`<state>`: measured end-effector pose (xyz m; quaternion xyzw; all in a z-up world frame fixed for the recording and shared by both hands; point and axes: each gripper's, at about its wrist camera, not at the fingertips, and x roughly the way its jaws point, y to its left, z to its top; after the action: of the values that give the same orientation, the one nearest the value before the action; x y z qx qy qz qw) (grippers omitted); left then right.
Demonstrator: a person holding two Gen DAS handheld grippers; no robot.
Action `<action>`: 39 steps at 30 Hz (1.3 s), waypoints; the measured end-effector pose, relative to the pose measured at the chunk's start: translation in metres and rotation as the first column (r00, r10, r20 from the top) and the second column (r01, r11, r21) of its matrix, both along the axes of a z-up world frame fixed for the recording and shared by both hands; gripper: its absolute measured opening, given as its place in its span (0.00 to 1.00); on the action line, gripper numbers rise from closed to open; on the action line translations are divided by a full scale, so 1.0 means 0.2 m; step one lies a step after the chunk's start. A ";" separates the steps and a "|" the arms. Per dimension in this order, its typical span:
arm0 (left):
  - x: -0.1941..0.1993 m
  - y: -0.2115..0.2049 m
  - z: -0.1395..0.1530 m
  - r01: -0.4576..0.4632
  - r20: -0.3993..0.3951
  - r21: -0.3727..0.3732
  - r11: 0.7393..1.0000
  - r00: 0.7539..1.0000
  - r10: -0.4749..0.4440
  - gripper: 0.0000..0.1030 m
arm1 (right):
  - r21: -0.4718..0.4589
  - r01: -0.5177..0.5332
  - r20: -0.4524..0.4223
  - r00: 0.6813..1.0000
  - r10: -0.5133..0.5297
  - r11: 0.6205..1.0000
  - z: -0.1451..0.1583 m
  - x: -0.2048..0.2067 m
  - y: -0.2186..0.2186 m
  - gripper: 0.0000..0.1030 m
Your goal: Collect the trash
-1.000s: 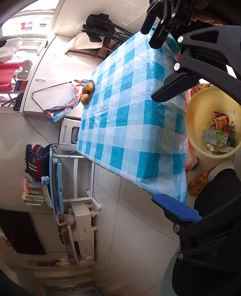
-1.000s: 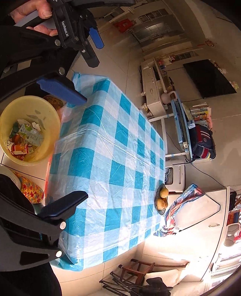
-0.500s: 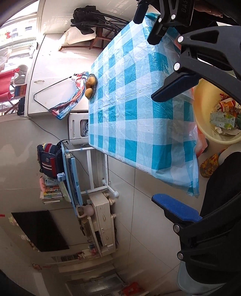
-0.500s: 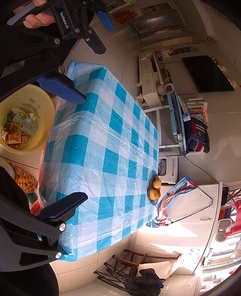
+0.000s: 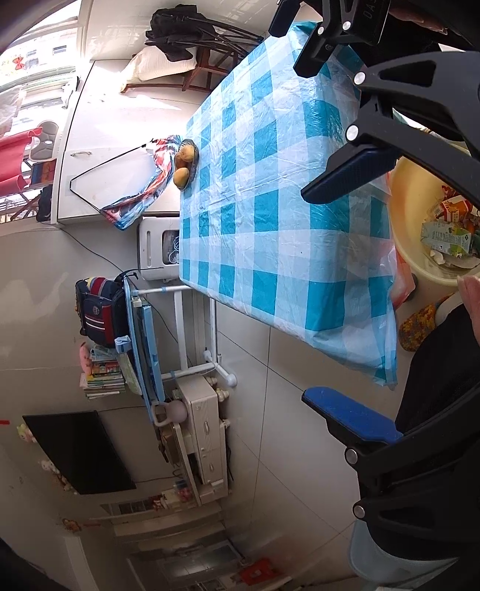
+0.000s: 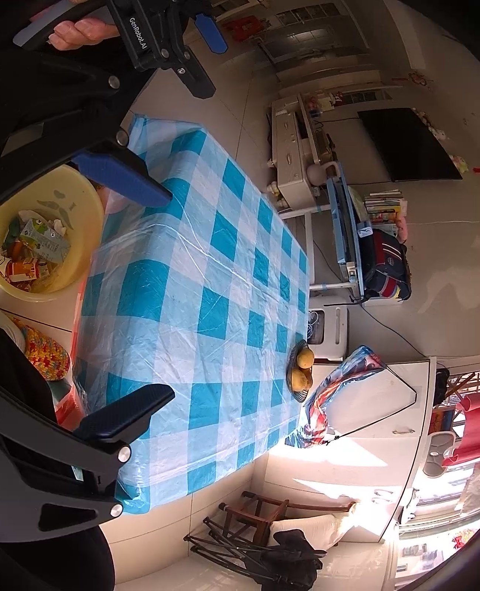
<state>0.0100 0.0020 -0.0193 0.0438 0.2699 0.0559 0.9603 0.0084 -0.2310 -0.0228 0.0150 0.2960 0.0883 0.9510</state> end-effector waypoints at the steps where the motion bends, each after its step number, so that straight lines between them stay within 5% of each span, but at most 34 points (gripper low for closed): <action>1: 0.00 0.00 0.00 -0.001 0.002 0.001 1.000 1.000 0.001 0.93 | 0.002 0.002 0.002 1.000 -0.002 1.000 0.00 0.00 0.00 0.90; 39: 0.04 -0.08 -0.01 0.021 -0.028 0.004 1.000 0.999 -0.021 0.93 | 0.028 0.002 0.049 0.999 -0.004 1.000 0.06 -0.04 -0.06 0.90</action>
<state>0.0176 -0.0144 -0.0212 0.0493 0.2826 0.0456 0.9569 0.0000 -0.2422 -0.0113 0.0264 0.2714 0.0912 0.9578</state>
